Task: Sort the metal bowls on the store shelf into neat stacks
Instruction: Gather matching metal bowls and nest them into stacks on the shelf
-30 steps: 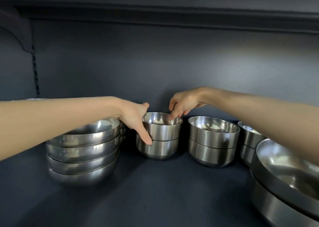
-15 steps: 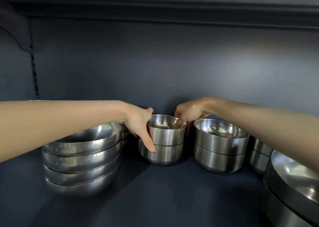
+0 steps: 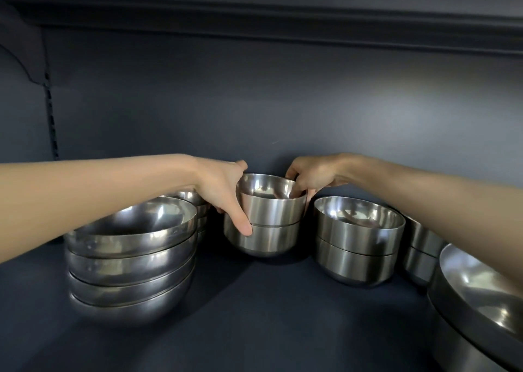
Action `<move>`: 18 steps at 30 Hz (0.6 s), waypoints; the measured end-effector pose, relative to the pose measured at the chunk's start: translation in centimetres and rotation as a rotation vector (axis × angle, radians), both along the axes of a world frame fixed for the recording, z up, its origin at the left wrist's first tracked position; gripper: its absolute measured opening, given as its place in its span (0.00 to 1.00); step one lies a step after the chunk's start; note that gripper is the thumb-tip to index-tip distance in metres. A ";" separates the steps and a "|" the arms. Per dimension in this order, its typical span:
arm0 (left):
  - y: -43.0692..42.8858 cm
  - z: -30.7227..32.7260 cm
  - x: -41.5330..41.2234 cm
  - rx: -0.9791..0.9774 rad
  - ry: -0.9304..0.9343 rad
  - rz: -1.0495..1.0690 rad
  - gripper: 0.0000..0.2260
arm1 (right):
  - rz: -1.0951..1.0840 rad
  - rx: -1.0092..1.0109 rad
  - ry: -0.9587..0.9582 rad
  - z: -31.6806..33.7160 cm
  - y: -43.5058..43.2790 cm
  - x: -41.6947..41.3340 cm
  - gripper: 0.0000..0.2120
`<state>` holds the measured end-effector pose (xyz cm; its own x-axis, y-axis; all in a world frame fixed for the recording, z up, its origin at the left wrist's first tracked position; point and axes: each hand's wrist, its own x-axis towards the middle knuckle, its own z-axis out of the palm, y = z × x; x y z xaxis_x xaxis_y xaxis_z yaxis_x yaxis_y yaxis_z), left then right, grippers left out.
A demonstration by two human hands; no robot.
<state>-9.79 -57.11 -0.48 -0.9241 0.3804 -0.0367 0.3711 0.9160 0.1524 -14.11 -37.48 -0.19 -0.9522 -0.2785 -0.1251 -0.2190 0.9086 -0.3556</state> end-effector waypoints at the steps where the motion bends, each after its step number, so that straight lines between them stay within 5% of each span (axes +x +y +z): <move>1: 0.0 0.4 0.1 0.015 0.026 0.001 0.55 | -0.008 -0.024 0.015 0.4 0.2 0.3 0.07; 6: -0.4 1.9 1.0 0.069 0.103 0.011 0.55 | -0.014 -0.083 0.108 2.4 0.9 1.7 0.03; 12: 0.0 4.5 2.5 0.159 0.191 0.013 0.54 | -0.039 -0.172 0.223 4.6 2.1 4.5 0.10; 15: 1.1 5.6 3.1 0.189 0.216 -0.008 0.47 | -0.079 -0.220 0.276 5.6 3.5 6.0 0.09; 18: 2.9 6.1 3.6 0.227 0.229 -0.068 0.53 | -0.144 -0.245 0.336 6.5 5.4 7.7 0.12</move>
<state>-6.21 -54.18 5.60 -0.8708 0.4160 0.2619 0.4782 0.8404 0.2551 -6.43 -32.05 6.31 -0.9601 -0.1229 0.2510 -0.2365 0.8359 -0.4953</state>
